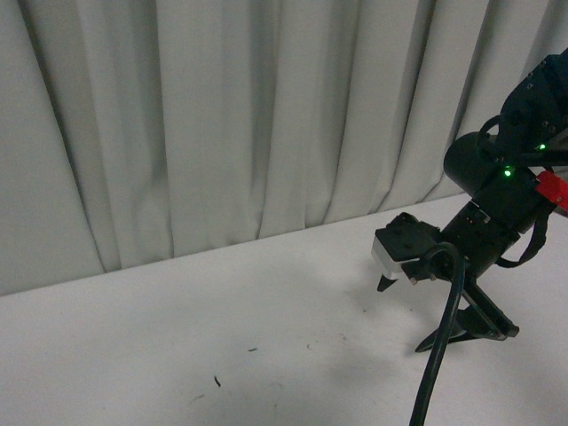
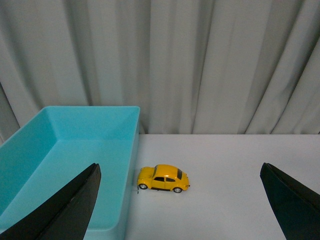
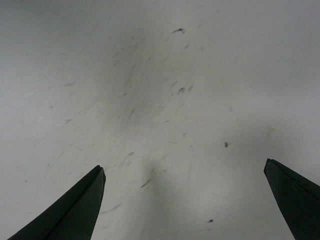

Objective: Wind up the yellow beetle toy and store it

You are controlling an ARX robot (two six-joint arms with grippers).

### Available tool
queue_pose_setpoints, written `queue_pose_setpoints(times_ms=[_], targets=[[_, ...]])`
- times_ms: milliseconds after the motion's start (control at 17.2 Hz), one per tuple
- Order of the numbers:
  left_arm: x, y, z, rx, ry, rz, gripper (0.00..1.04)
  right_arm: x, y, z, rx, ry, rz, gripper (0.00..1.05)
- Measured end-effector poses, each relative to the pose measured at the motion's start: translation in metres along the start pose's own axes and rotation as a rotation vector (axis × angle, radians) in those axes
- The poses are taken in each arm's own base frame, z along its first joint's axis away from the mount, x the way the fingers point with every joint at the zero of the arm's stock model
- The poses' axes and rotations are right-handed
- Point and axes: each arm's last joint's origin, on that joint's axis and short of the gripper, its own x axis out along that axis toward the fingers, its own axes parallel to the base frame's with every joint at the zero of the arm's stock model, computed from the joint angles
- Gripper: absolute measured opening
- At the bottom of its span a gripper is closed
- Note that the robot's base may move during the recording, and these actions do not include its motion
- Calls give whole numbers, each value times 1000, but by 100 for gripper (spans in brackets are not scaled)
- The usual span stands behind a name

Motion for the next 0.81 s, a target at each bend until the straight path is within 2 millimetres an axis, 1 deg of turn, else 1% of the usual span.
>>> queue_pose_setpoints(times_ms=[175,349,465,524,582,698,756,815], targets=[[0,0,0,0,0,0,98,-28,-11,24,-67,-15,-76,98],[0,0,0,0,0,0,98,-65,-24,53,-189,-7,-243,98],[0,0,0,0,0,0,98,-94,-21,72,-244,0,-325,98],[0,0,0,0,0,0,98,-103,-16,78,-255,-5,-341,98],[0,0,0,0,0,0,98,-107,-11,81,-255,-6,-340,98],[0,0,0,0,0,0,98,-109,-8,82,-256,-7,-341,98],[0,0,0,0,0,0,98,-109,-8,82,-253,0,-384,97],[0,0,0,0,0,0,98,-106,-9,83,-259,30,-482,95]])
